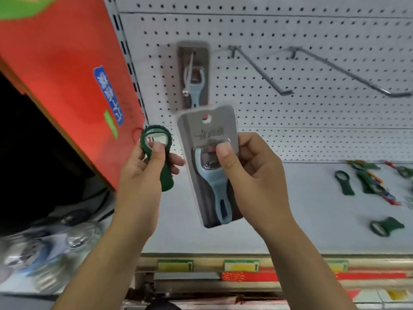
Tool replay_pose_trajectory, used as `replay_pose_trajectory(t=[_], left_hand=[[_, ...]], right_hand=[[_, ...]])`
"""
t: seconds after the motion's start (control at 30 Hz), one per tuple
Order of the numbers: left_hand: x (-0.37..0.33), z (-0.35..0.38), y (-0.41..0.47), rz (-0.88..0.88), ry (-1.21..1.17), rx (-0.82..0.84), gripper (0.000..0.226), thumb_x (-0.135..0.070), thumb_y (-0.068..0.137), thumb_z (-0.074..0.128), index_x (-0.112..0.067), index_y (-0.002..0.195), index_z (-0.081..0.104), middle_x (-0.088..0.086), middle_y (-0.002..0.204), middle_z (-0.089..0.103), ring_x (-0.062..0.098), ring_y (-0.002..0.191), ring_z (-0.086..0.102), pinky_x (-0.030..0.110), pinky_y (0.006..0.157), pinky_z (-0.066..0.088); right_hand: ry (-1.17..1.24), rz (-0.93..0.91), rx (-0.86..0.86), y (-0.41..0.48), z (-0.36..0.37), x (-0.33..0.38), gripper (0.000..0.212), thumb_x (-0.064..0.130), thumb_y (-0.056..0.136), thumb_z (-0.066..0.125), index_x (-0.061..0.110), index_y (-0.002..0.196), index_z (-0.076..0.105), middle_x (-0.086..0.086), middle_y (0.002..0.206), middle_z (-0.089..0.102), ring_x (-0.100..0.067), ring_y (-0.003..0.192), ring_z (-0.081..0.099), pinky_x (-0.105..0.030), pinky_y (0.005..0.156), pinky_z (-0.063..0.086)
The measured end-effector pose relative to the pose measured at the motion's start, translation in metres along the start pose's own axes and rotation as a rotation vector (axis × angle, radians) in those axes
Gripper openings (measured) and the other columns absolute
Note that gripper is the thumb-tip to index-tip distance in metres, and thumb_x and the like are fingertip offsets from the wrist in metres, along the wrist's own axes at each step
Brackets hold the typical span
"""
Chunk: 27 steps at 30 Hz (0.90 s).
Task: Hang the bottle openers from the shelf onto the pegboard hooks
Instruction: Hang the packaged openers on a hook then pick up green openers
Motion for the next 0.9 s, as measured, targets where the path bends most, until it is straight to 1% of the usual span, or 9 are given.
replay_pose_trajectory(t=[0.1, 0.27, 0.4, 0.47, 0.57, 0.67, 0.77, 0.87, 0.9], left_hand=[[-0.001, -0.011, -0.001, -0.021, -0.044, -0.026, 0.019, -0.031, 0.105, 0.050, -0.029, 0.111, 0.068, -0.007, 0.088, 0.076, 0.015, 0.081, 0.061, 0.041, 0.088, 0.046], [0.002, -0.018, -0.007, -0.022, -0.043, -0.035, 0.020, -0.031, 0.105, 0.048, -0.022, 0.114, 0.064, -0.007, 0.073, 0.069, 0.014, 0.074, 0.056, 0.038, 0.083, 0.045], [0.003, -0.019, -0.006, -0.048, -0.063, -0.046, 0.018, -0.035, 0.104, 0.050, -0.029, 0.111, 0.065, -0.002, 0.076, 0.071, 0.014, 0.076, 0.057, 0.038, 0.088, 0.047], [0.004, -0.018, -0.007, -0.049, -0.059, -0.039, 0.019, -0.037, 0.103, 0.050, -0.030, 0.112, 0.065, -0.002, 0.077, 0.072, 0.014, 0.076, 0.057, 0.038, 0.088, 0.047], [0.004, -0.017, -0.010, -0.045, -0.062, -0.038, 0.020, -0.037, 0.103, 0.049, -0.030, 0.112, 0.065, -0.002, 0.077, 0.072, 0.013, 0.074, 0.057, 0.035, 0.085, 0.047], [0.004, -0.019, -0.011, -0.041, -0.069, -0.045, 0.020, -0.037, 0.103, 0.049, -0.028, 0.113, 0.064, -0.002, 0.077, 0.072, 0.012, 0.073, 0.057, 0.036, 0.086, 0.047], [0.002, -0.022, -0.012, -0.032, -0.063, -0.049, 0.021, -0.036, 0.104, 0.048, -0.026, 0.113, 0.064, -0.002, 0.078, 0.072, 0.012, 0.073, 0.057, 0.037, 0.087, 0.047], [-0.002, -0.025, -0.015, -0.012, -0.058, -0.053, 0.022, -0.035, 0.104, 0.048, -0.023, 0.112, 0.064, -0.002, 0.078, 0.072, 0.013, 0.074, 0.057, 0.039, 0.088, 0.047], [-0.003, -0.026, -0.016, -0.008, -0.056, -0.057, 0.023, -0.035, 0.104, 0.048, -0.021, 0.112, 0.064, -0.002, 0.077, 0.072, 0.013, 0.075, 0.057, 0.039, 0.089, 0.047]], right_hand=[[-0.003, -0.050, 0.029, 0.002, 0.014, 0.015, 0.007, 0.029, 0.094, 0.066, 0.022, 0.092, 0.066, 0.004, 0.087, 0.076, -0.021, 0.082, 0.070, -0.031, 0.072, 0.057], [0.004, -0.094, -0.047, 0.010, 0.022, 0.024, 0.013, 0.034, 0.093, 0.067, 0.021, 0.091, 0.066, -0.009, 0.084, 0.073, -0.038, 0.082, 0.066, -0.049, 0.070, 0.055], [-0.039, -0.033, -0.104, 0.018, 0.021, 0.016, 0.017, 0.035, 0.093, 0.069, 0.019, 0.089, 0.067, -0.007, 0.085, 0.076, -0.033, 0.082, 0.071, -0.052, 0.074, 0.058], [-0.058, -0.008, -0.111, 0.025, 0.022, 0.013, 0.018, 0.035, 0.093, 0.069, 0.018, 0.089, 0.068, -0.005, 0.084, 0.077, -0.028, 0.081, 0.073, -0.049, 0.077, 0.060], [-0.036, 0.044, -0.100, 0.041, 0.025, 0.006, 0.018, 0.036, 0.093, 0.070, 0.018, 0.092, 0.069, 0.002, 0.083, 0.078, -0.014, 0.081, 0.075, -0.035, 0.078, 0.061], [-0.017, 0.135, -0.091, 0.064, 0.030, -0.010, 0.030, 0.045, 0.089, 0.071, 0.015, 0.090, 0.069, 0.002, 0.077, 0.073, -0.010, 0.071, 0.066, -0.031, 0.073, 0.055], [-0.012, 0.221, -0.070, 0.094, 0.034, -0.028, 0.043, 0.057, 0.083, 0.071, 0.014, 0.087, 0.070, 0.001, 0.078, 0.068, -0.013, 0.073, 0.063, -0.043, 0.087, 0.060], [0.002, 0.277, -0.067, 0.122, 0.038, -0.039, 0.055, 0.060, 0.080, 0.071, 0.006, 0.088, 0.066, -0.006, 0.075, 0.064, -0.021, 0.074, 0.064, -0.053, 0.089, 0.058], [0.027, 0.312, -0.063, 0.130, 0.040, -0.044, 0.054, 0.061, 0.079, 0.072, 0.008, 0.086, 0.064, -0.011, 0.077, 0.065, -0.025, 0.077, 0.067, -0.054, 0.089, 0.058]])
Point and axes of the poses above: each hand's wrist, its own y-axis towards the middle knuckle, its own z-axis out of the palm, x = y × z, the point moved 6 cm from there along y, towards the middle knuckle
